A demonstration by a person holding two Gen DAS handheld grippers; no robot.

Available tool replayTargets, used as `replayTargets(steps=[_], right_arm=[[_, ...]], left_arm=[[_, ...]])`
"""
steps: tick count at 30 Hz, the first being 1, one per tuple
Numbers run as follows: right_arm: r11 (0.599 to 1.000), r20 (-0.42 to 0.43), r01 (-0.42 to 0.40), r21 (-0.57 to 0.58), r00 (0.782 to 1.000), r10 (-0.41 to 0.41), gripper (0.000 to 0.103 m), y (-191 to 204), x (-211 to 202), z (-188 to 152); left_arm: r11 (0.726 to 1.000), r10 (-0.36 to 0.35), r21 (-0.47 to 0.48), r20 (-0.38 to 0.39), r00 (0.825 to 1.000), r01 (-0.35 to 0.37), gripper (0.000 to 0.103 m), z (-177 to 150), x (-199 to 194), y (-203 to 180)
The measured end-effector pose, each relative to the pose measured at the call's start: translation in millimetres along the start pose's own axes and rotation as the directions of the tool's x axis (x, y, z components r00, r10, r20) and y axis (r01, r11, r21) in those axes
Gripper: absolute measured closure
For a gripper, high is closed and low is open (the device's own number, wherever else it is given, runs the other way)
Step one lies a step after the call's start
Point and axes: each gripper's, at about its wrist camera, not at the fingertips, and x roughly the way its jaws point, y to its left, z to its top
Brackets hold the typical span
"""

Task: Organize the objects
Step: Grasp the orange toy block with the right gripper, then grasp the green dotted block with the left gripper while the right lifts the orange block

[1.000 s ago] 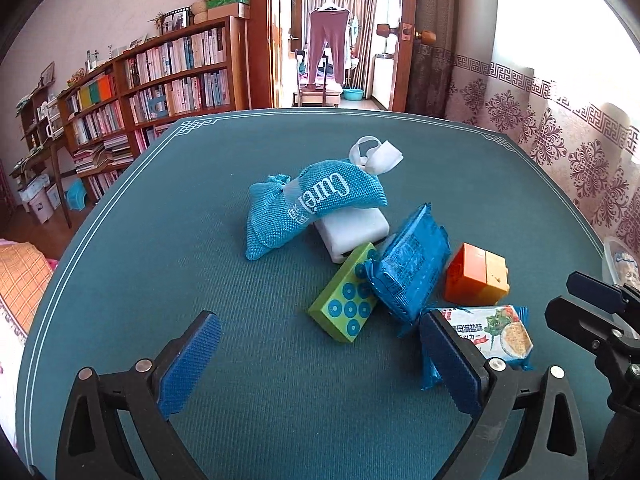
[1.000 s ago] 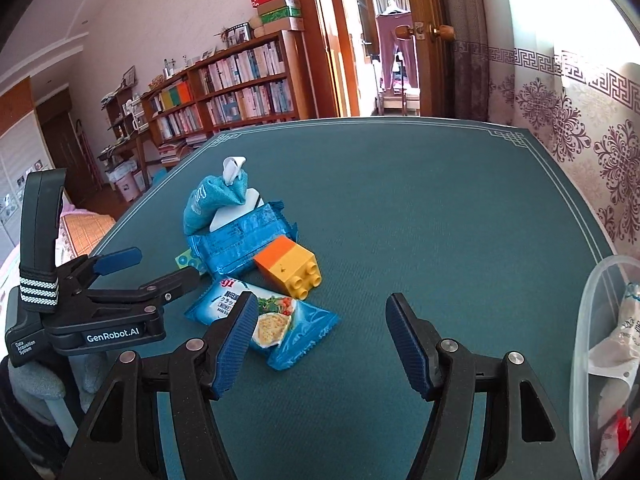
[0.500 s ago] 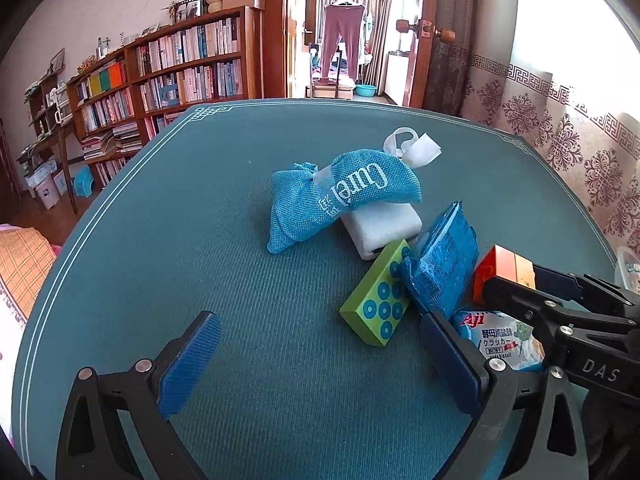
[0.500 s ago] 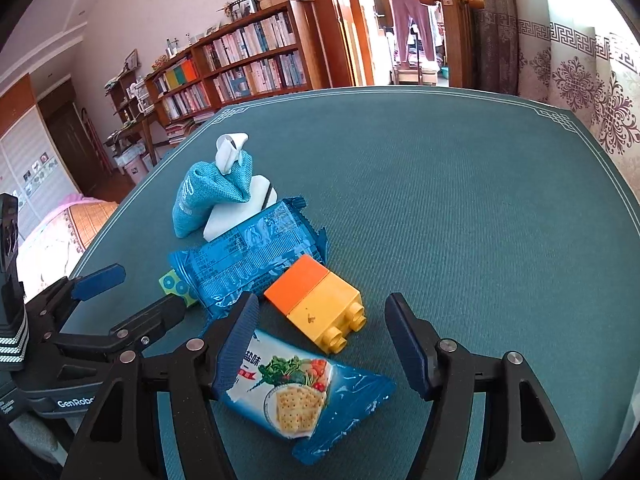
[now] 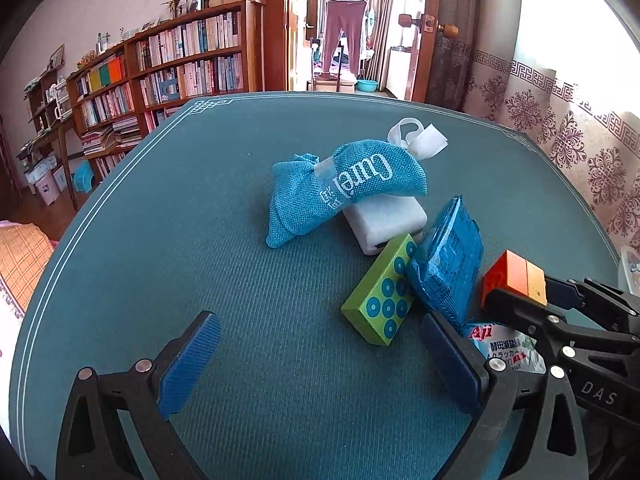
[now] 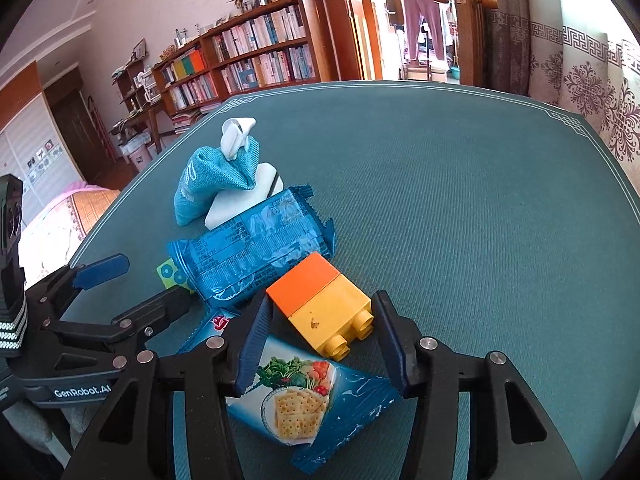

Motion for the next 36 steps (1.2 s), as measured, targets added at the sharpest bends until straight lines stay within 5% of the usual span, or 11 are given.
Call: replayTargets(steps=[12, 19, 36], right_arm=[[1.0, -0.016, -0.024, 0.003, 1.0, 0.024, 0.051, -4.8, -29.2, -33.5], [0.999, -0.009, -0.033, 0.023, 0.999, 0.034, 0.051, -9.2, -34.4, -39.4], [0.997, 0.0, -0.055, 0.046, 0.998, 0.055, 0.051, -10.3, -35.1, -41.6]], left_arm=[[1.0, 0.002, 0.018, -0.02, 1.0, -0.002, 0.001, 1.1, 4.8, -0.9], [0.993, 0.056, 0.108, -0.037, 0.998, -0.052, 0.004, 5.2, 12.1, -17.1], [0.982, -0.058, 0.176, -0.024, 0.998, 0.062, 0.064, 6.4, 14.2, -36.3]])
